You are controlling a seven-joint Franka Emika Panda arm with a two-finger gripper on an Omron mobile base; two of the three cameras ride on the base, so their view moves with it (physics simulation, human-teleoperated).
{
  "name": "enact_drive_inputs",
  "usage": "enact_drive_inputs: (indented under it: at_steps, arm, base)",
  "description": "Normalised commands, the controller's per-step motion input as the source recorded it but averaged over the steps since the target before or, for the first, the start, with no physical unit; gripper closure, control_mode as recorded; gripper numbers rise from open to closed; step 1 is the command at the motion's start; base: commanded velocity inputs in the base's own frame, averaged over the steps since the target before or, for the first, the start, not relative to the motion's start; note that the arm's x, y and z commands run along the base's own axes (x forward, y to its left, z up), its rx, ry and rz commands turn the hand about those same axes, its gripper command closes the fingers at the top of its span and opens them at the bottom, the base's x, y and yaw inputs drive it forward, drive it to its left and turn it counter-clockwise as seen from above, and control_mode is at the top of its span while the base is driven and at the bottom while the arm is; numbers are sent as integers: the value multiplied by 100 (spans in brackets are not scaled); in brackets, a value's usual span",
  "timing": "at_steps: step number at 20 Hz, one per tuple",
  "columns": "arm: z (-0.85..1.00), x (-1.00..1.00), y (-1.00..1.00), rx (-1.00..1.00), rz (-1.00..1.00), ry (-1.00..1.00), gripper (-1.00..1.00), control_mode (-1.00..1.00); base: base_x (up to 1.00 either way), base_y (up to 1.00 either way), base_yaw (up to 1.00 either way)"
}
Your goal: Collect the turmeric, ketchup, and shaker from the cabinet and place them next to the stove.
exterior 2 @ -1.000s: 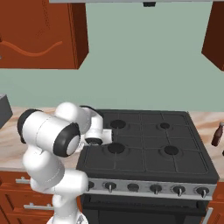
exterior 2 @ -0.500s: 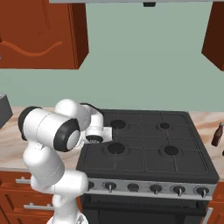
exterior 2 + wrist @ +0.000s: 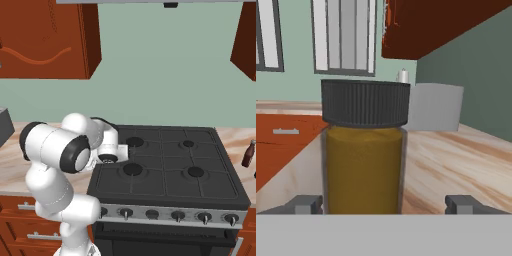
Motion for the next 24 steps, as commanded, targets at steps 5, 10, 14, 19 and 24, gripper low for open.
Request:
enact_drive_inputs:
  at_steps: [5,10,14,19,24]
  arm:
    - [32,-1,-10,0,0,0,-100,-100]
    - [50,-5,-9,0,0,0,-100,-100]
    - [63,-19,0,0,-1,0,-100,-100]
    - [69,-37,0,0,-1,-1,-100,-100]
    - [75,-59,0,0,-2,-2,-100,-100]
  base:
    - [0,0,0]
    - [0,0,0]
    - [0,0,0]
    - [0,0,0]
    - [0,0,0]
